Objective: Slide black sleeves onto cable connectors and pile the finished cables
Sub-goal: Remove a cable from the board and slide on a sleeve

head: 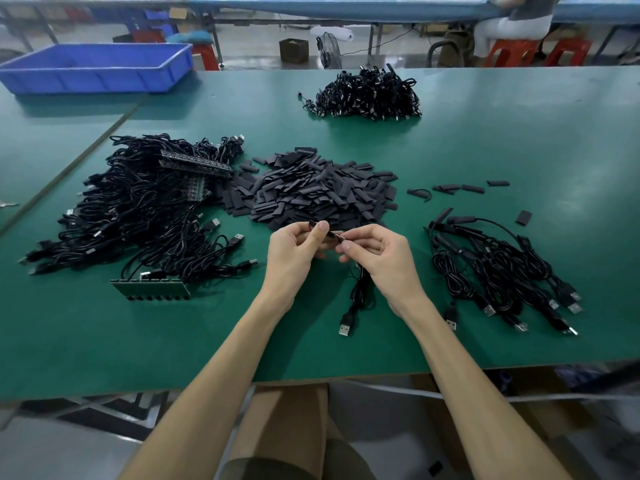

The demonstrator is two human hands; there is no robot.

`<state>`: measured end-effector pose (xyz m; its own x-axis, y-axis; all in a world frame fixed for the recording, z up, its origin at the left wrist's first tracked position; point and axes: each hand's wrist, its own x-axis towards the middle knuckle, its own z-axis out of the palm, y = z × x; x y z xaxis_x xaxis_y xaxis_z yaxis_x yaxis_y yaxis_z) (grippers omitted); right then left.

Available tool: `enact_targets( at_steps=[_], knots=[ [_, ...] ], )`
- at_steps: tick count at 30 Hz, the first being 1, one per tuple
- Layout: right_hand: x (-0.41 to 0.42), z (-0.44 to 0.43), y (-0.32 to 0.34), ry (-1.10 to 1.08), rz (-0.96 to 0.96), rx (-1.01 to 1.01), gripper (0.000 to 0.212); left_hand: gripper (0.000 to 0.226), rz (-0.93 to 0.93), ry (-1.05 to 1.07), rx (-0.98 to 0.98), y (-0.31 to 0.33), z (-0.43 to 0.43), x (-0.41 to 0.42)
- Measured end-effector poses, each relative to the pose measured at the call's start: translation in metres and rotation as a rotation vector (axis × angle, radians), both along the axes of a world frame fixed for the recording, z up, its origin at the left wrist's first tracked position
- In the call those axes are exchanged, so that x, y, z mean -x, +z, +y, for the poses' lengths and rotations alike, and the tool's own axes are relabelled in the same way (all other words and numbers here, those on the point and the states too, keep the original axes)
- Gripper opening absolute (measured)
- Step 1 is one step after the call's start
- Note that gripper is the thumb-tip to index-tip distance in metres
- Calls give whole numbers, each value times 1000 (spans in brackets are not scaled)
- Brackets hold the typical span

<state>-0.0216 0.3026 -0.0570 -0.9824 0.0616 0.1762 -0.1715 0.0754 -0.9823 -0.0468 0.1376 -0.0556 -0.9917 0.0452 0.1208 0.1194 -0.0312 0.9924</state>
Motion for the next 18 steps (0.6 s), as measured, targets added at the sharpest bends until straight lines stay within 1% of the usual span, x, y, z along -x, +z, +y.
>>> enact_targets(
  at_steps=[5, 13, 18],
  knots=[
    [-2, 0, 1, -20, 11, -5, 11, 24, 9, -7, 96, 1, 1, 0],
    [-5, 2, 2, -60, 13, -36, 8, 23, 9, -19, 103, 3, 3, -3],
    [-6, 0, 2, -74, 34, -120, 5, 26, -5, -24, 141, 3, 5, -4]
  ],
)
